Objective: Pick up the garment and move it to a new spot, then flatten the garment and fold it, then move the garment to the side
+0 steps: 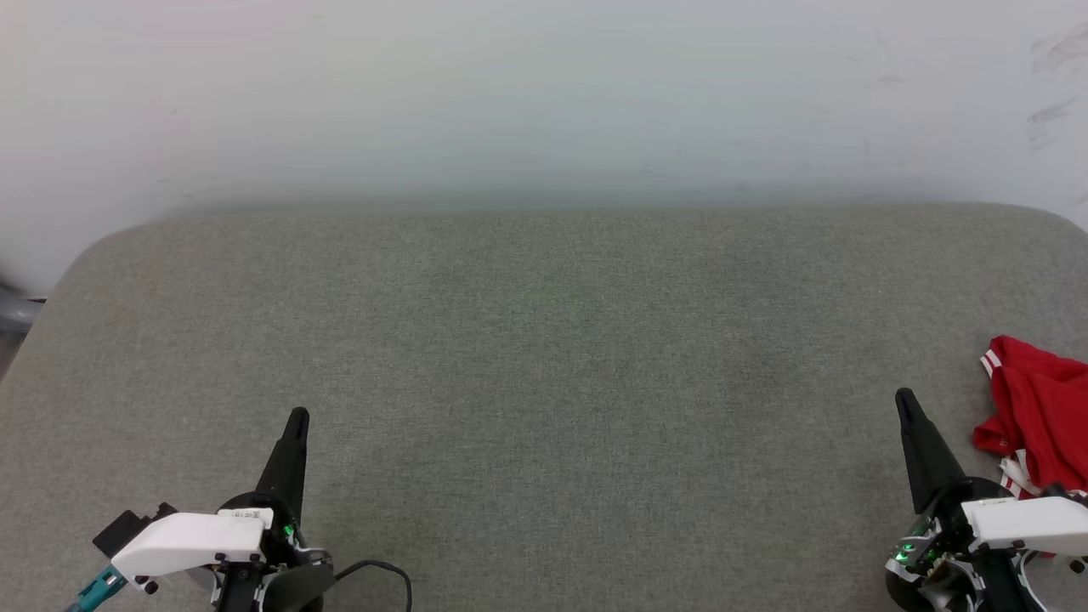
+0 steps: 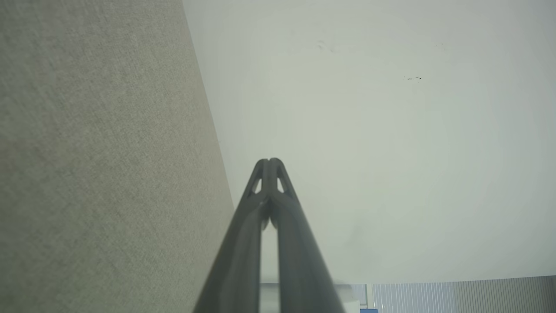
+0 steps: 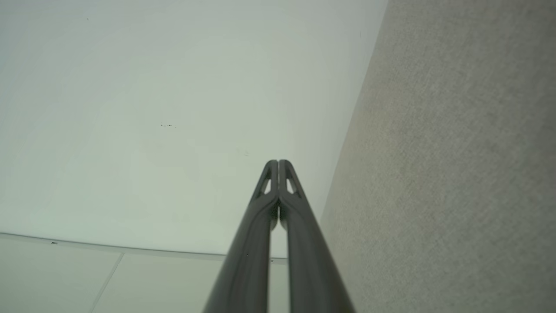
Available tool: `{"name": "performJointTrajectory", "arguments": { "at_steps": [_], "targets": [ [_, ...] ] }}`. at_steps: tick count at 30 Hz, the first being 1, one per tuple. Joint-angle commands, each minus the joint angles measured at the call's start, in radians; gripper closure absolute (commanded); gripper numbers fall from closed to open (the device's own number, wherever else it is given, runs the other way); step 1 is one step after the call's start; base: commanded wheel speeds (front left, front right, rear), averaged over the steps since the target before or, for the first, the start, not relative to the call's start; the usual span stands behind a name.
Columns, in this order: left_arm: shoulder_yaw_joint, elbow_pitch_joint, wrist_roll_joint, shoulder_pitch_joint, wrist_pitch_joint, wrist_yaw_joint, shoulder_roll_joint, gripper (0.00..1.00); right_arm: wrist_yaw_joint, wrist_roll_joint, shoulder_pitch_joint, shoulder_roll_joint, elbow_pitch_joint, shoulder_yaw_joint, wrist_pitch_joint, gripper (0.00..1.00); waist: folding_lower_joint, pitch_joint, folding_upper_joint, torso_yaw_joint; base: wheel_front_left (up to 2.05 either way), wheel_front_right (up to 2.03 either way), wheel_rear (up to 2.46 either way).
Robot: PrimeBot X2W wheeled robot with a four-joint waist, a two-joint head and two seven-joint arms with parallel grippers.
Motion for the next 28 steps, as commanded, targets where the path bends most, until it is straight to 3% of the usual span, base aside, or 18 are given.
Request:
{"name": "performJointTrajectory", "arguments": {
  "at_steps": [1,9,28],
  "targets": [
    [0.007,0.002,-0.02,-0.018,0.008,-0.007,-0.003,1.0,0.0,0.024,-0.025,-0.001,0.006,0.001,0.003,1.0,0.0,0.001,0.0,0.0,0.0,0.0,0.0],
    [0.017,0.006,-0.067,-0.022,0.022,-0.014,-0.01,1.0,0.0,0.078,-0.034,-0.001,0.022,0.002,0.004,1.0,0.0,0.004,0.0,-0.001,0.0,0.0,0.0],
    [0.016,0.005,-0.063,-0.02,0.02,-0.014,-0.009,1.0,0.0,0.073,-0.031,-0.001,0.021,0.002,0.003,1.0,0.0,0.004,0.0,-0.001,0.0,0.0,0.0]
  ]
}}
